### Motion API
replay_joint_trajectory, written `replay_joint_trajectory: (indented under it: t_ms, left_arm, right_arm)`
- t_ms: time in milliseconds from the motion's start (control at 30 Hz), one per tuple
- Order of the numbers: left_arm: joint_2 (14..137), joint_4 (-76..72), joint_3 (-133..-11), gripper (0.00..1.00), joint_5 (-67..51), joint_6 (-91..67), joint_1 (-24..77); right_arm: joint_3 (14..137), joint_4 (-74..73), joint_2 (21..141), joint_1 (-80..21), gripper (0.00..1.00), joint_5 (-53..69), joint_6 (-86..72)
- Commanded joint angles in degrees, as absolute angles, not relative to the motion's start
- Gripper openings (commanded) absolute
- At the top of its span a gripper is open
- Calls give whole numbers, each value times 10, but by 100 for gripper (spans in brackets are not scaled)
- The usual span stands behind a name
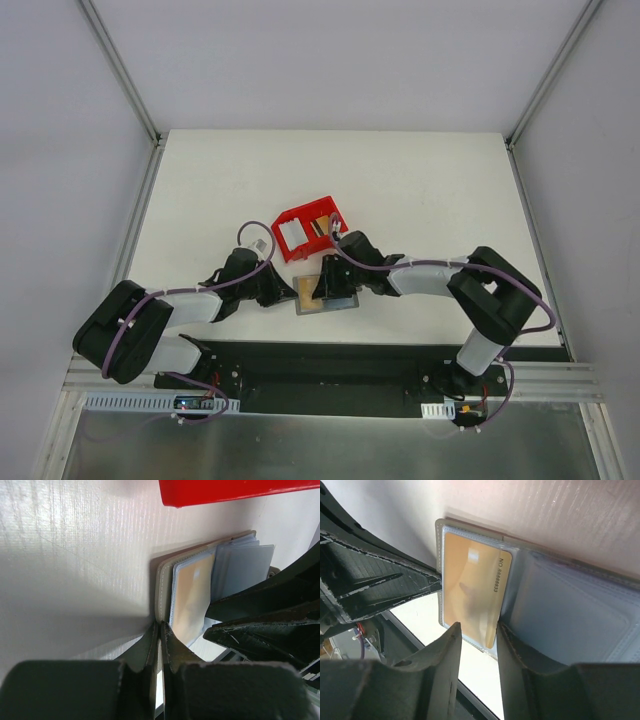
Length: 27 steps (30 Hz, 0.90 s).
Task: Put the credit cards into the card holder
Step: Insert the credit card into the card holder.
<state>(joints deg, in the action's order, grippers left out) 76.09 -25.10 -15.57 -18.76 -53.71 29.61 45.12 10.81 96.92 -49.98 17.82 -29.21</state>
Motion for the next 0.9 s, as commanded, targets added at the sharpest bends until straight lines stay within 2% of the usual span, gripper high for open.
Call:
replay_joint_trajectory:
  t_ms: [0, 67, 233, 333, 567, 867]
  left_arm:
    - [774, -194, -134, 0, -158, -527, 302]
    - [774, -194, -134, 0, -157, -527, 302]
    - [770, -192, -134, 0, -157, -526, 302]
    - [766, -191, -133, 0, -155, -525, 302]
    - [772, -194, -134, 0, -158, -524, 302]
    - [773, -196, -134, 0, -160, -524, 302]
  right_arm:
    - [475, 118, 967, -515, 34, 198, -283]
    - [478, 99, 951, -515, 35, 185, -268]
    - [483, 12, 863, -512, 46, 114, -215]
    - [483, -59, 832, -509, 49, 56, -208]
    - [453, -88, 833, -504, 50, 33, -233]
    - [475, -96, 896, -508, 49, 42, -233]
